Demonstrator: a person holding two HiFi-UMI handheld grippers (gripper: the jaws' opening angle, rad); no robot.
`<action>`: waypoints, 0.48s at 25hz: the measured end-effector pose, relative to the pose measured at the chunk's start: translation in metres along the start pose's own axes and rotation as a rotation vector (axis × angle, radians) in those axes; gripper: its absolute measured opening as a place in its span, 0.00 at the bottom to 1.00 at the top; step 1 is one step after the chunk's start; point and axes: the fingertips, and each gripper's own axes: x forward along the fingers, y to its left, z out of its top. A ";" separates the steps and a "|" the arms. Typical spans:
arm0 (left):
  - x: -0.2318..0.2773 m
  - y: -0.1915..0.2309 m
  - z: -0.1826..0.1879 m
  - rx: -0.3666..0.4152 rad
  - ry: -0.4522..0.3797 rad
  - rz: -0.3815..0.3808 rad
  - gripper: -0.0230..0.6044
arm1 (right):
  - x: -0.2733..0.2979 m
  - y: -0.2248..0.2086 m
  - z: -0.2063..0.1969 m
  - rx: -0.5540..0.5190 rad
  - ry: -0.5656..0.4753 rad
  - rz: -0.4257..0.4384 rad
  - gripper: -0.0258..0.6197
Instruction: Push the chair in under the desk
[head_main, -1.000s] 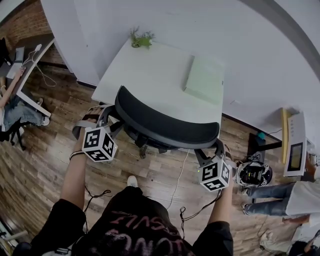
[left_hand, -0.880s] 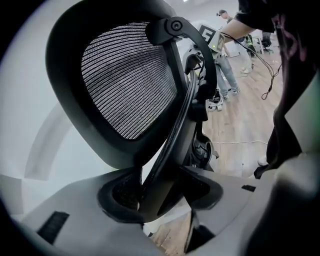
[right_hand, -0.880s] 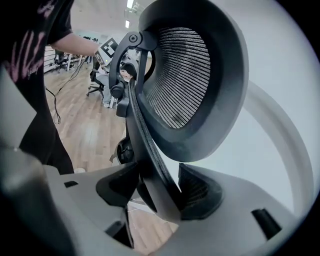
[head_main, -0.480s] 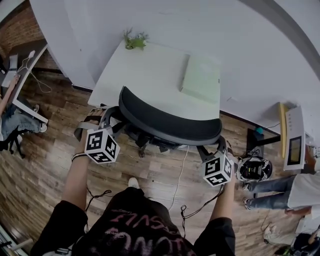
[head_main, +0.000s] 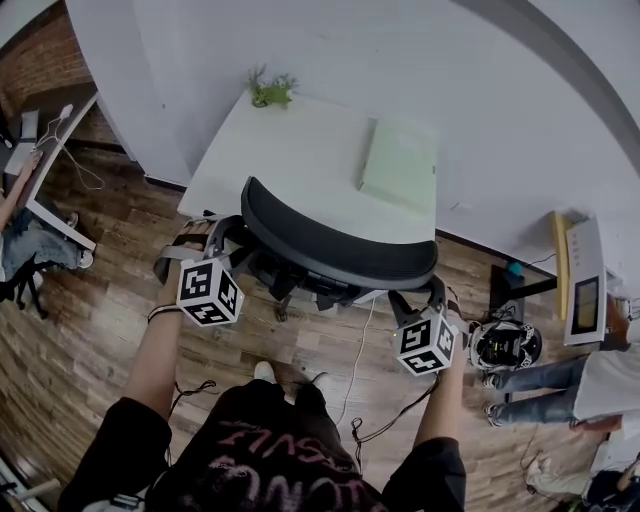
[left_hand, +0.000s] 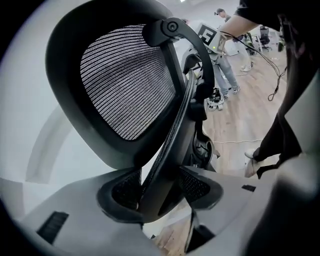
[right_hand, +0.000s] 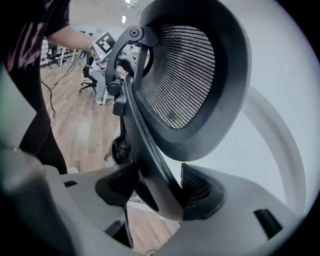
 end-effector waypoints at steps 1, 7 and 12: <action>0.000 0.001 -0.001 0.004 0.008 0.003 0.42 | -0.001 0.000 0.001 -0.004 -0.004 -0.004 0.44; -0.005 0.000 0.001 -0.022 0.051 0.028 0.42 | -0.009 -0.005 -0.001 -0.014 -0.031 0.004 0.44; -0.020 0.005 0.002 -0.112 0.032 0.082 0.42 | -0.022 -0.011 -0.003 0.034 -0.080 -0.031 0.44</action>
